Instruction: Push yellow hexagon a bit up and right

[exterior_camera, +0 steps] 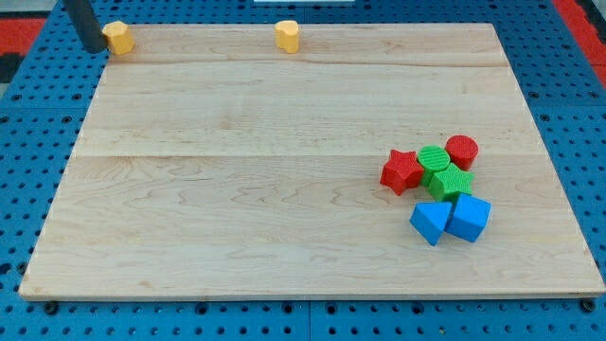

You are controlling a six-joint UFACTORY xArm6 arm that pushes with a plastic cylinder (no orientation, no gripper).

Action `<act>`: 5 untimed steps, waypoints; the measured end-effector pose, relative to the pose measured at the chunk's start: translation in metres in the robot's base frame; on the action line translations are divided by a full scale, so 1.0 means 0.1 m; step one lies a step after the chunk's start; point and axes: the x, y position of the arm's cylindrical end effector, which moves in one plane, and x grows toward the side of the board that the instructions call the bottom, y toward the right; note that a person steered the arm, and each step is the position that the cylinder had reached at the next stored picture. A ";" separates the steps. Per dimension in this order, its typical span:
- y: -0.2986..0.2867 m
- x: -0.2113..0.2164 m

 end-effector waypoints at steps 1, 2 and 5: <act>0.00 0.00; 0.00 -0.15; 0.25 -0.37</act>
